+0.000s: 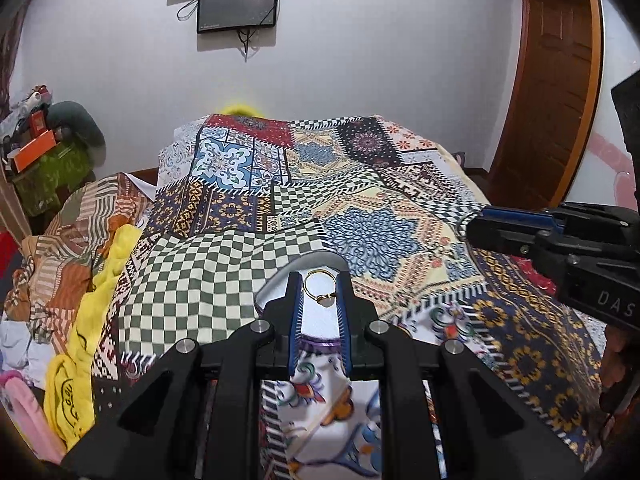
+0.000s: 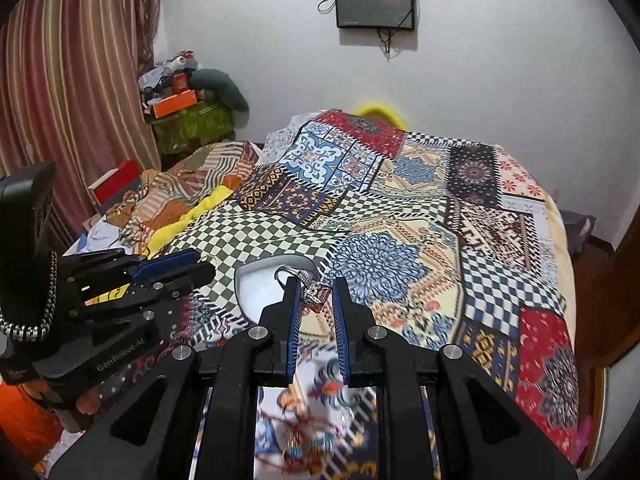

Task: Organize jewelry
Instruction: 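Carry both rings into the heart tin and open both tools to release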

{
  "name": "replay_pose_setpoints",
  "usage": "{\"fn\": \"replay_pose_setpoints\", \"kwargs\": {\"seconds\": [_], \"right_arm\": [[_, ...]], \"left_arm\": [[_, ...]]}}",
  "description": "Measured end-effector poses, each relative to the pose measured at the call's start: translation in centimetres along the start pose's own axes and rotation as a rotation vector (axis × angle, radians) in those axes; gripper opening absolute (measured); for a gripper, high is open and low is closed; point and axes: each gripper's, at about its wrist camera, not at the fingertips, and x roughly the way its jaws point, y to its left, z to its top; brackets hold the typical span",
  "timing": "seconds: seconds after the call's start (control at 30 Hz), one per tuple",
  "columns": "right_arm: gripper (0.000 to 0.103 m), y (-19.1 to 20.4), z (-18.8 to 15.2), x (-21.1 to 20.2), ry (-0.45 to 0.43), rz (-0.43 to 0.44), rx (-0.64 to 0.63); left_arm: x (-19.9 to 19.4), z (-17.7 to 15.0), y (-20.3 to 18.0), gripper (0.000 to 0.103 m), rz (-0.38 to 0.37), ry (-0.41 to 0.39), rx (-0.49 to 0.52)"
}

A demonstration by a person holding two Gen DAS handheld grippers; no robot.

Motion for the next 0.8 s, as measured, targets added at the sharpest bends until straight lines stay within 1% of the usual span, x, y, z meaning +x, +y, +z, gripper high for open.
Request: {"fn": "replay_pose_setpoints", "kwargs": {"seconds": [0.23, 0.37, 0.53, 0.8], "right_arm": [[0.014, 0.1, 1.2, 3.5, 0.069, 0.036, -0.042], [0.014, -0.1, 1.7, 5.6, 0.128, 0.073, -0.055], [0.014, 0.1, 1.7, 8.1, 0.203, 0.112, -0.070], [0.014, 1.2, 1.4, 11.2, 0.290, 0.130, -0.111]], "left_arm": [[3.3, 0.1, 1.1, 0.015, -0.001, 0.060, 0.002], [5.5, -0.2, 1.9, 0.015, -0.031, 0.121, -0.017], [7.4, -0.7, 2.7, 0.015, -0.043, 0.177, -0.030], [8.6, -0.9, 3.1, 0.015, -0.046, 0.206, -0.016]]}}
